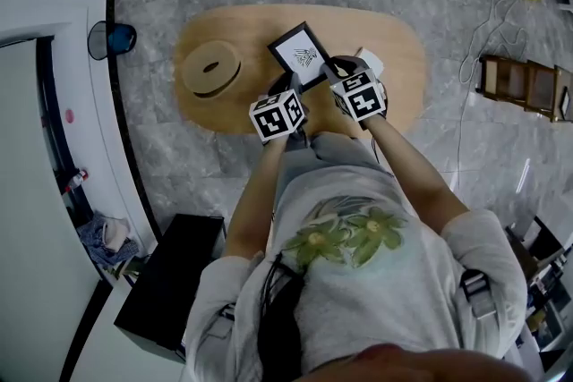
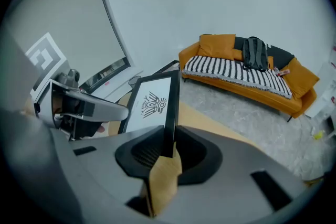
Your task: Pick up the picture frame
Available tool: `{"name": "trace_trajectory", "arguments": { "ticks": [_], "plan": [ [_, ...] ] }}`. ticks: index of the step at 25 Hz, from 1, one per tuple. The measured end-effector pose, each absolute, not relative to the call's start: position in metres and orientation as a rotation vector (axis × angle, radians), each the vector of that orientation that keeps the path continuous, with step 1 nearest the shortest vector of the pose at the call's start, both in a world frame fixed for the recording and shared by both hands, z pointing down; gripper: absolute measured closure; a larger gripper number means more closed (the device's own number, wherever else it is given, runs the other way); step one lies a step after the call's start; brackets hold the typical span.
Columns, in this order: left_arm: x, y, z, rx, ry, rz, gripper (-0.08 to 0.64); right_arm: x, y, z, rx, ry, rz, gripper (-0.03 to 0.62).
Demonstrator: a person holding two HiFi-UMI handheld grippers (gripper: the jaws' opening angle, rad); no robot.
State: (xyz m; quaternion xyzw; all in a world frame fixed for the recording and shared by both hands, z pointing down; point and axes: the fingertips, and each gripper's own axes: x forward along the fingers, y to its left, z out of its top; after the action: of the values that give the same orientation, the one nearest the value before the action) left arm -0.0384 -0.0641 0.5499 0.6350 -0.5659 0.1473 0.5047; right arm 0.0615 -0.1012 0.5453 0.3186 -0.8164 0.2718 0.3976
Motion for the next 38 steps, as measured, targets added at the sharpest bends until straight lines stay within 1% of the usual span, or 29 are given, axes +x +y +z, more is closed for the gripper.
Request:
{"name": "trace_trajectory", "arguments": {
  "ticks": [16,27,38],
  "plan": [
    [-0.041,-0.061,0.475,1.635,-1.451,0.322,0.471,0.059,-0.099,0.474,0.825,-2.196,0.629,0.514],
    [-0.047,-0.048,0.447,1.681,-1.477,0.314,0.471,0.053,-0.086,0.448,0.846,-2.239,0.621,0.514],
    [-0.040,-0.038,0.433,1.754,-1.467,0.336,0.471,0.062,-0.071,0.436,0.924,-2.255,0.634,0.514]
  ]
}}
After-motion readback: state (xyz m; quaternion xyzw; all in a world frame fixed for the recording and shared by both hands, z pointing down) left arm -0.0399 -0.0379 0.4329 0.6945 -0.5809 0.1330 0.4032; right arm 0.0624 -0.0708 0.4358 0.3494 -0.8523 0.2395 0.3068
